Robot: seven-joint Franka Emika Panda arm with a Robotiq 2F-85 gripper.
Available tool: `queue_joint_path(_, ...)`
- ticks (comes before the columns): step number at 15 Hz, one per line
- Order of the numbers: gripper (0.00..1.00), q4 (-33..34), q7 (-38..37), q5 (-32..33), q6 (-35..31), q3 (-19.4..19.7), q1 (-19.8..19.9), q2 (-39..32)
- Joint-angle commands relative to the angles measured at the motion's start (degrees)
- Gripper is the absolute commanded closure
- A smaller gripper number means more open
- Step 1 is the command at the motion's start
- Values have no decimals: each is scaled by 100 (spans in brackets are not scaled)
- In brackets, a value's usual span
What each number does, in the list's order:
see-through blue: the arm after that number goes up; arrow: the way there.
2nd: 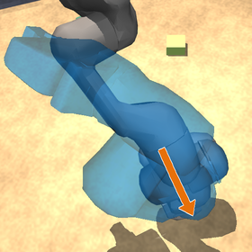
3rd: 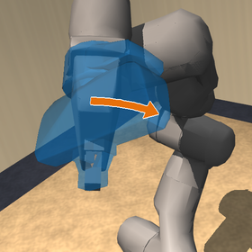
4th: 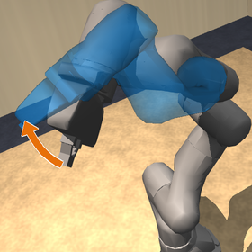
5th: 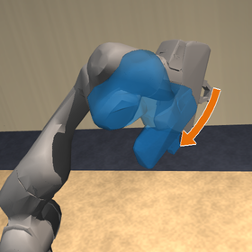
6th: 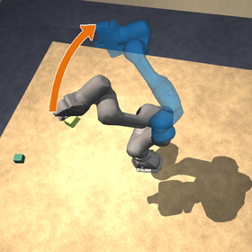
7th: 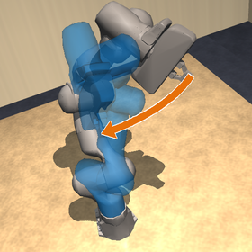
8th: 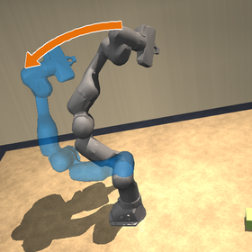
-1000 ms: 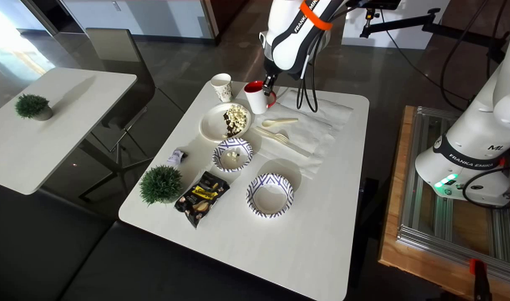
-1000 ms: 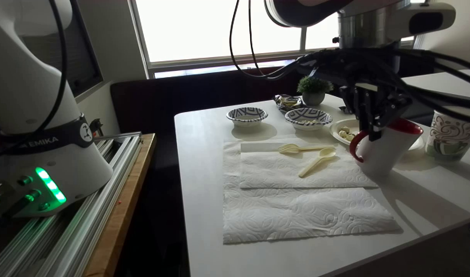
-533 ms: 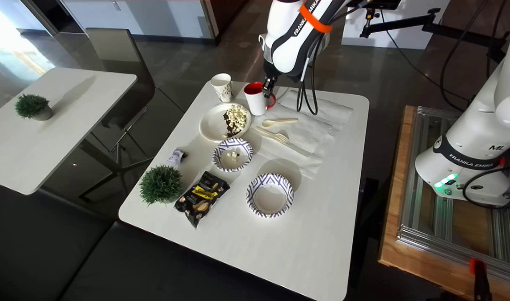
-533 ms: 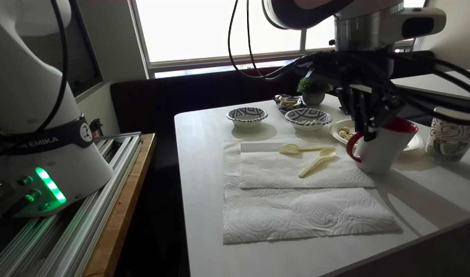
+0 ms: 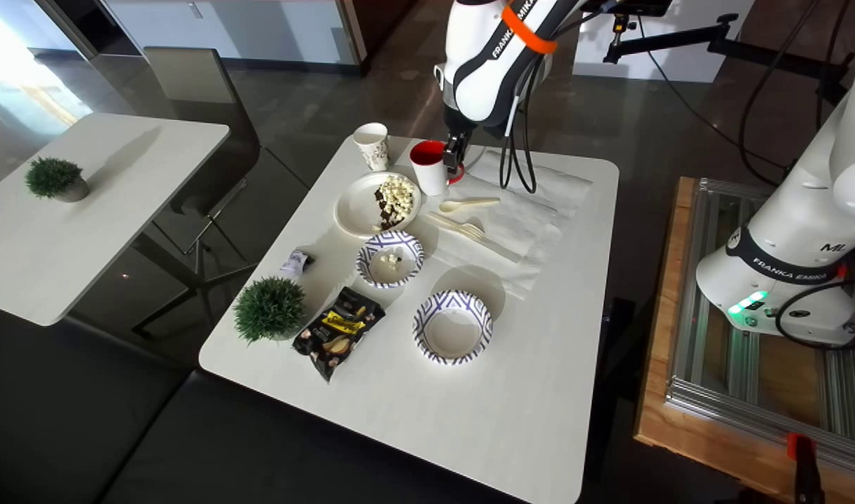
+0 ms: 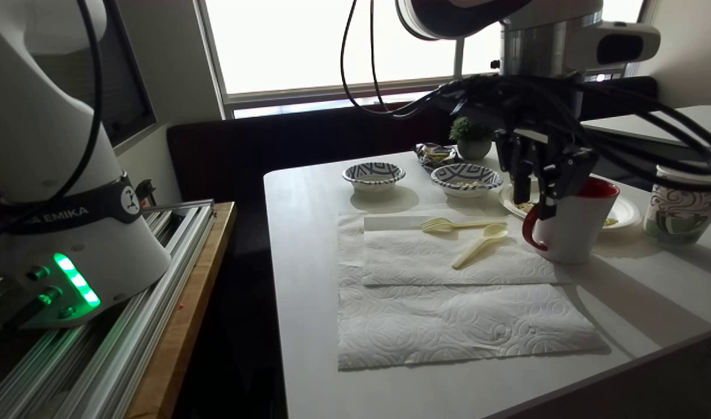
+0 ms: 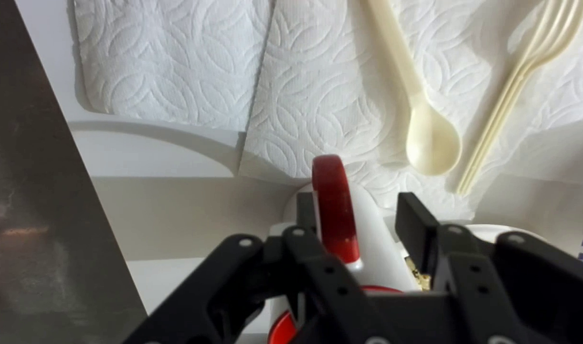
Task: Move the mug to the left.
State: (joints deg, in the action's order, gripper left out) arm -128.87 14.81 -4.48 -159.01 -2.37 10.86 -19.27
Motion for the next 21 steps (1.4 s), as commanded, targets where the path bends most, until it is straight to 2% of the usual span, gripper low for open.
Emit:
queue_joint_path(1,20,-88,61,-312,890,-59,92,562)
queue_joint_path(4,2,226,-76,-581,2192,175,129,958)
queue_joint_path(7,0,956,-742,-660,3190,487,15,791)
queue_joint_path(10,5,1536,-1555,-696,3609,588,-116,477)
queue_joint_path(11,6,1683,-1819,-723,3597,594,-158,362)
queue_joint_path(13,19,1915,-2249,-726,3505,603,-239,129)
queue_joint_path(14,30,2023,-2440,-726,3412,607,-278,-14)
queue_joint_path(15,34,2117,-2571,-726,3335,606,-309,-160)
queue_joint_path(17,37,2251,-2726,-727,3199,590,-360,-384)
queue_joint_path(21,34,2358,-2931,-654,2923,623,-427,-666)
